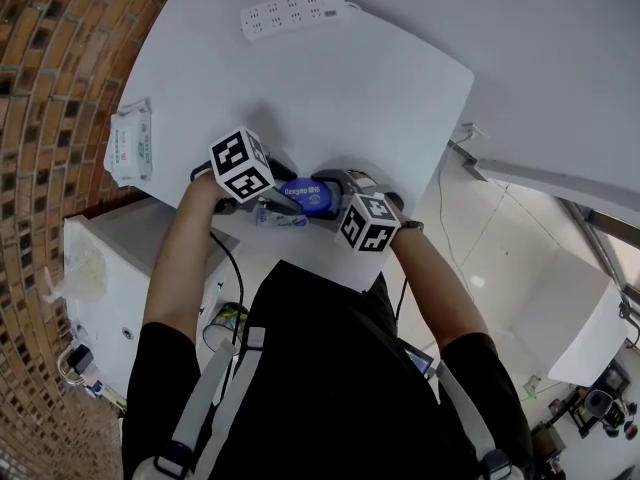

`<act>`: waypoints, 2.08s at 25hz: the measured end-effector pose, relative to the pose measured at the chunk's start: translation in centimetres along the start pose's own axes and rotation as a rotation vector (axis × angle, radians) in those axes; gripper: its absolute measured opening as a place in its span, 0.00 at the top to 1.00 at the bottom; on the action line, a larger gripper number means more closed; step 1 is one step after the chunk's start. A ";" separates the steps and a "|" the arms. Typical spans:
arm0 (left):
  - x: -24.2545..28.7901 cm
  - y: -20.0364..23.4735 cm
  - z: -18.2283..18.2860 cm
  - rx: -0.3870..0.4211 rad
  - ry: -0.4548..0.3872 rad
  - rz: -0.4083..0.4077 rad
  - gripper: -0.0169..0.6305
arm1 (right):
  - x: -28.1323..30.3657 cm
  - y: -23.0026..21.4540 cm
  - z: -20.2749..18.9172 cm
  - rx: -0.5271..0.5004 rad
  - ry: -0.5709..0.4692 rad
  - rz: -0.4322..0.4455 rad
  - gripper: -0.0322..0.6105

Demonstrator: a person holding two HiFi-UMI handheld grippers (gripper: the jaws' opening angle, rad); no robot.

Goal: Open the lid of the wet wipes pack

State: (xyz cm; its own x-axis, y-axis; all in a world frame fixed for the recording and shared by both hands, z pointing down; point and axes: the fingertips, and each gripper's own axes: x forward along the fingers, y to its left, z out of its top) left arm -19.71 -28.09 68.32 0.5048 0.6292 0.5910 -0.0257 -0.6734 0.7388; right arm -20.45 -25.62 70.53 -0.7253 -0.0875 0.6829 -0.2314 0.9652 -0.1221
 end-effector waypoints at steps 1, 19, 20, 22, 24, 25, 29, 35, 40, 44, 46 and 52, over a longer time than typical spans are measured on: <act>-0.4 0.2 0.1 0.010 -0.007 0.012 0.48 | 0.0 0.1 0.0 -0.001 0.000 0.004 0.44; 0.1 -1.0 -0.4 0.494 -0.036 0.461 0.47 | -0.1 -0.1 -0.1 0.015 0.023 0.027 0.44; 0.0 -1.0 -0.3 0.484 -0.042 0.459 0.47 | 0.0 -0.1 -0.1 0.015 0.023 0.027 0.44; -0.5 -1.0 -0.2 0.462 -0.066 0.456 0.47 | 0.0 0.0 -0.1 0.014 0.022 0.027 0.44; -1.1 -1.0 0.0 0.447 -0.095 0.454 0.47 | 0.0 0.0 -0.1 0.013 0.021 0.025 0.44; -1.4 -1.0 0.1 0.442 -0.107 0.455 0.47 | 0.0 0.0 -0.1 0.014 0.022 0.024 0.44; -2.4 -1.1 0.6 0.435 -0.123 0.469 0.47 | -0.1 0.0 -0.1 0.015 0.023 0.025 0.44; -3.8 -0.8 1.7 0.447 -0.151 0.483 0.47 | -0.1 -0.3 0.0 0.030 0.018 0.012 0.43; -6.0 0.0 3.0 0.447 -0.195 0.535 0.48 | -0.7 -1.4 -0.2 0.077 0.016 -0.090 0.37; -7.1 1.4 3.7 0.450 -0.197 0.567 0.48 | -1.9 -1.7 -1.0 0.134 0.006 -0.173 0.34; -7.7 2.0 4.0 0.441 -0.196 0.578 0.48 | -2.7 -1.9 -1.3 0.162 -0.004 -0.197 0.34; -8.7 4.0 4.4 0.389 -0.213 0.610 0.48 | -4.4 -2.1 -1.6 0.204 -0.021 -0.242 0.35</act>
State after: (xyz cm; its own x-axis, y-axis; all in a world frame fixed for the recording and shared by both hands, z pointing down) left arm -20.42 -38.01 64.69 0.6553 0.0391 0.7543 -0.0675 -0.9916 0.1100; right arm -15.74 -26.83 68.96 -0.6455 -0.3160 0.6953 -0.5232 0.8461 -0.1012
